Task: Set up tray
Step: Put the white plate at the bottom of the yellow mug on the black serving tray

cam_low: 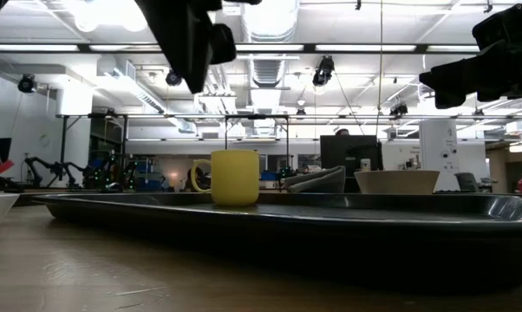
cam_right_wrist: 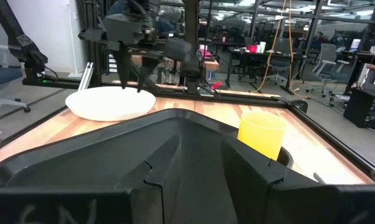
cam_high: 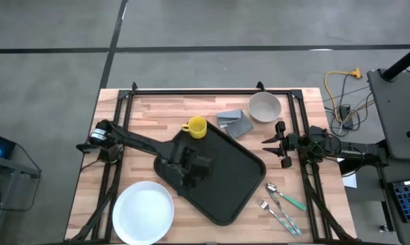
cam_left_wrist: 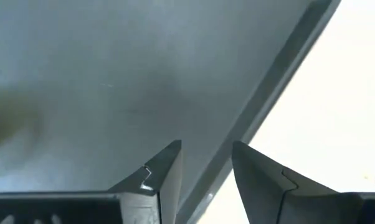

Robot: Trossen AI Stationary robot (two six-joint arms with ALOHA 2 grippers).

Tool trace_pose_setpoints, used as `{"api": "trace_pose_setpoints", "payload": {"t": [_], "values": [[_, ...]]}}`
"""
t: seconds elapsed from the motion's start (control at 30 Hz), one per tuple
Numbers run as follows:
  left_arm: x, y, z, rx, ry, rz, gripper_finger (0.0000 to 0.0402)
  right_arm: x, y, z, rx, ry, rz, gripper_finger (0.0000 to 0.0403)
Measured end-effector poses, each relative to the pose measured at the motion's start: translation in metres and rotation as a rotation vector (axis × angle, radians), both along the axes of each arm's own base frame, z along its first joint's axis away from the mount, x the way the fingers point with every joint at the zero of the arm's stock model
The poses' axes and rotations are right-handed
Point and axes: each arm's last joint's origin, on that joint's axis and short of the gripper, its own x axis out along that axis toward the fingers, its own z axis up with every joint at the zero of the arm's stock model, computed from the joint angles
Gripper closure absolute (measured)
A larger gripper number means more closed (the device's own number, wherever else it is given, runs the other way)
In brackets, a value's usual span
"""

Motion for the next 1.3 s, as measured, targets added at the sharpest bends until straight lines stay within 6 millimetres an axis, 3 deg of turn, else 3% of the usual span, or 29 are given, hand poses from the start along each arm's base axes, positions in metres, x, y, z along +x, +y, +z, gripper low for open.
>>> {"api": "trace_pose_setpoints", "payload": {"t": [0.53,0.97,1.3], "values": [[-0.021,-0.054,-0.004,-0.032,0.042,0.029,0.0277,0.0,0.0,0.0,0.0,0.0,0.0,0.0296],[-0.047,-0.073,-0.048,-0.016,0.21,0.315,0.0277,0.0,0.0,0.0,0.0,0.0,0.0,0.0296],[-0.049,-0.101,-0.039,-0.077,0.086,0.405,0.0277,0.0,0.0,0.0,0.0,0.0,0.0,0.0296]]}}
